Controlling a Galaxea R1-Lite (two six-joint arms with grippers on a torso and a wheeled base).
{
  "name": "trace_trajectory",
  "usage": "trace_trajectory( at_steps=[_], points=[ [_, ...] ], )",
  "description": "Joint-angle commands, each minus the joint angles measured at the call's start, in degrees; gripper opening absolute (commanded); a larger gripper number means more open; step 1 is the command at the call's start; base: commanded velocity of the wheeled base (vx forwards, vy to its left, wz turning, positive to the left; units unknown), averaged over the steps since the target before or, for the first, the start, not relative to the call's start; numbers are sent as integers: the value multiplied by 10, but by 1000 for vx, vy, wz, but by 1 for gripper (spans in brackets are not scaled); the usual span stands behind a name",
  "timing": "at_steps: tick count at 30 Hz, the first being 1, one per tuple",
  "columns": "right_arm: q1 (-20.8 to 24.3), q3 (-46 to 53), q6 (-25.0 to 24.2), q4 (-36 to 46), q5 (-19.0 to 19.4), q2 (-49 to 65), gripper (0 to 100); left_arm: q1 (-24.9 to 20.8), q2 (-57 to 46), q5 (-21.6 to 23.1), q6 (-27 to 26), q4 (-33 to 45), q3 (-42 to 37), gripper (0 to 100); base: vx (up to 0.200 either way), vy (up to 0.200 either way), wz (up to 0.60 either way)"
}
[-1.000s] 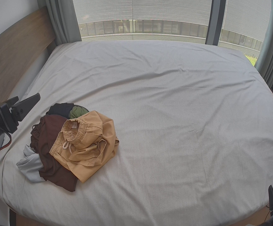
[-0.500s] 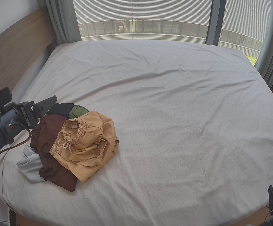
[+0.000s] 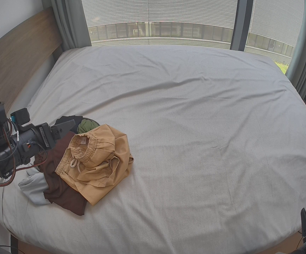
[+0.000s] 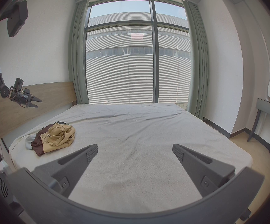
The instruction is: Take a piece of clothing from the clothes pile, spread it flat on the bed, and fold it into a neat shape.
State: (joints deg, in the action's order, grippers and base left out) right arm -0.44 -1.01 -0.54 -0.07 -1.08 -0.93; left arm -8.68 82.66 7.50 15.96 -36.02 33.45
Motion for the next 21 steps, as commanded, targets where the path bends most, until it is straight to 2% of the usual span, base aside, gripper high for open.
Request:
trace_trajectory(
  at_steps=[1,5,21],
  points=[
    [0,10,0,0,0,9,100,7,54,38,7,-25,-1,100,0,0,0],
    [0,10,1,1,0,9,100,9,77,44,24,-42,2,100,0,0,0],
    [0,10,0,0,0,9,100,12,163,56,23,-91,11,100,0,0,0]
  ],
)
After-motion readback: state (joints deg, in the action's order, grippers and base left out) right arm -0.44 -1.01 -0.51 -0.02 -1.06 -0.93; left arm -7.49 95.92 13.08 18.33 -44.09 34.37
